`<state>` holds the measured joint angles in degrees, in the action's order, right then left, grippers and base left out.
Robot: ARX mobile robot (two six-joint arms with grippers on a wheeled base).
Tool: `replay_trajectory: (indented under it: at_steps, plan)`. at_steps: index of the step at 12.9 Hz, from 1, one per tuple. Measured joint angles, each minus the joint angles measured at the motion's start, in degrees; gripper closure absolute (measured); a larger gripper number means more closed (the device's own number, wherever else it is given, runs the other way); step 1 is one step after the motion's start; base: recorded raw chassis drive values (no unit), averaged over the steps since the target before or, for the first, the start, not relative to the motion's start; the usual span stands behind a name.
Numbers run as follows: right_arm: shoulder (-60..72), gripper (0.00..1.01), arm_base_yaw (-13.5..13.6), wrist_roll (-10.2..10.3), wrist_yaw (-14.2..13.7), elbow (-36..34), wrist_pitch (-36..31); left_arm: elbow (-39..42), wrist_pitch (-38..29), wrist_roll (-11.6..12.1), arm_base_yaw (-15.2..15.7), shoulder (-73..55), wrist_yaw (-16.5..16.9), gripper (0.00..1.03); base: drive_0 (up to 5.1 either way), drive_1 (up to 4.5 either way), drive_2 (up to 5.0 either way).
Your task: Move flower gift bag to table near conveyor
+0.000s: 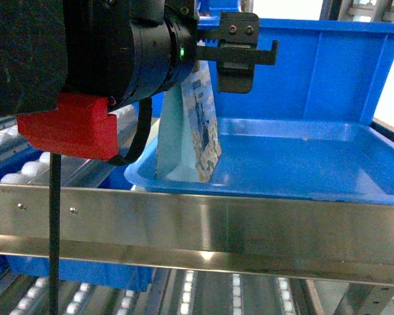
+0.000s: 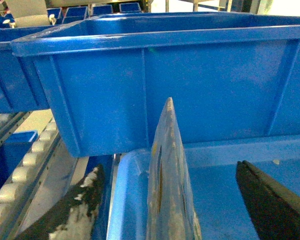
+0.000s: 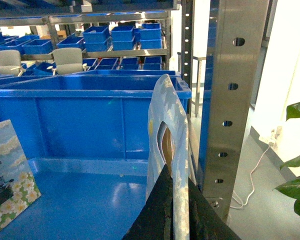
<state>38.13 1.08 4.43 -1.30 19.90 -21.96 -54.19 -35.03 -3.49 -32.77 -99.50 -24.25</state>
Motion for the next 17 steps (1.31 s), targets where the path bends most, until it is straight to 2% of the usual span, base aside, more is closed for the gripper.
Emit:
replay_trajectory:
  at_steps: [1,3,5,6,8,9,13,15,17]
  plan:
    - [0.0,0.99,0.0,0.0,0.0,0.0,0.0,0.0,0.35,-0.26,0.0,0.0,-0.02,0.37,0.0,0.0,0.0]
    - [0.0,0.99,0.0,0.0,0.0,0.0,0.0,0.0,0.7,-0.66,-0.02,-0.02,0.04,0.66,0.0,0.0,0.0]
    - [0.0,0.99,0.0,0.0,0.0,0.0,0.0,0.0,0.68,-0.63,-0.02,-0.02,0.04,0.86,0.0,0.0,0.0]
    - [0.0,0.99,0.0,0.0,0.0,0.0,0.0,0.0,0.72,-0.63,-0.02,-0.02,0.0,1.0,0.0,0.0,0.0]
    - [0.0,0.99,0.0,0.0,0.0,0.0,0.0,0.35,-0.17,-0.61,-0.02,-0.02,-0.39,1.01,0.0,0.0,0.0]
    - [0.0,0.99,0.0,0.0,0.0,0.0,0.0,1.77,-3.8,-0.13,0.0,-0.02,-1.46,1.01,0.0,0.0,0.0]
    - [0.0,0.99,0.0,0.0,0.0,0.0,-0.02,4.76,-12.59,3.98,1.64,4.09,-1.36,1.01,0.0,0.0,0.0]
    - [0.0,0.99,0.0,0.0,0.0,0.0,0.0,6.1,-13.88,4.81,3.19,8.72,-0.92,1.01,0.0,0.0,0.0]
    - [0.0,0.99,0.0,0.0,0.0,0.0,0.0,11.45,-14.05,6.27,5.03,16.5,-1.33,1.01,0.0,0.0,0.0]
